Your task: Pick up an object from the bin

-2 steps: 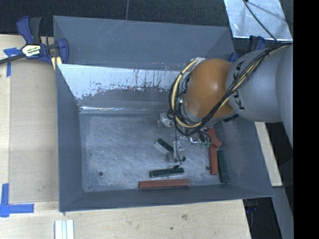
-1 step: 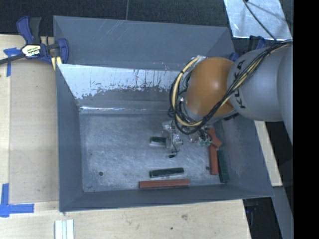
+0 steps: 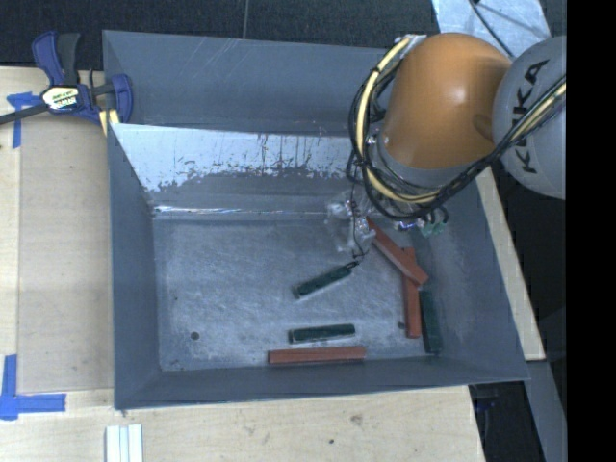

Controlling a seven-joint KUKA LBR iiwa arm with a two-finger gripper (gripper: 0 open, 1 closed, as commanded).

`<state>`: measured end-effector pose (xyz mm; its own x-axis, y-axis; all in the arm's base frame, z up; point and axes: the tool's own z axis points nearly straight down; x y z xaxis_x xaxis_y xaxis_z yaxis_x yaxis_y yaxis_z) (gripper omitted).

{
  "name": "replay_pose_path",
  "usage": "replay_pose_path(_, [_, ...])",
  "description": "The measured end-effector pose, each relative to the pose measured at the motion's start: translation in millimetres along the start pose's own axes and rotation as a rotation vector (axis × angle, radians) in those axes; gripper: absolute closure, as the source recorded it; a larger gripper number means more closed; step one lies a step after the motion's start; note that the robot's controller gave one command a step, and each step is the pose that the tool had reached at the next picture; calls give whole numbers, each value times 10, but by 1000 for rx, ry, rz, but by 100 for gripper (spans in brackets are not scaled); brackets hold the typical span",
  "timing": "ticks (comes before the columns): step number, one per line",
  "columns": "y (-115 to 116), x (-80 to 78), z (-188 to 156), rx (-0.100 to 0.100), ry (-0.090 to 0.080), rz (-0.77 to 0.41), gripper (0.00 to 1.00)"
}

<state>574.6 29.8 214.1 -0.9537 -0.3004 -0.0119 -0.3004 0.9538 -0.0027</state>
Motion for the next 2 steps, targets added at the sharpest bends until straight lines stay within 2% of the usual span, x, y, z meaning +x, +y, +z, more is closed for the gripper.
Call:
replay_pose_path(1, [0, 19, 44, -2, 8, 2, 0])
replay_pose_path(2, [-176, -41, 1258, -5, 16, -120, 0])
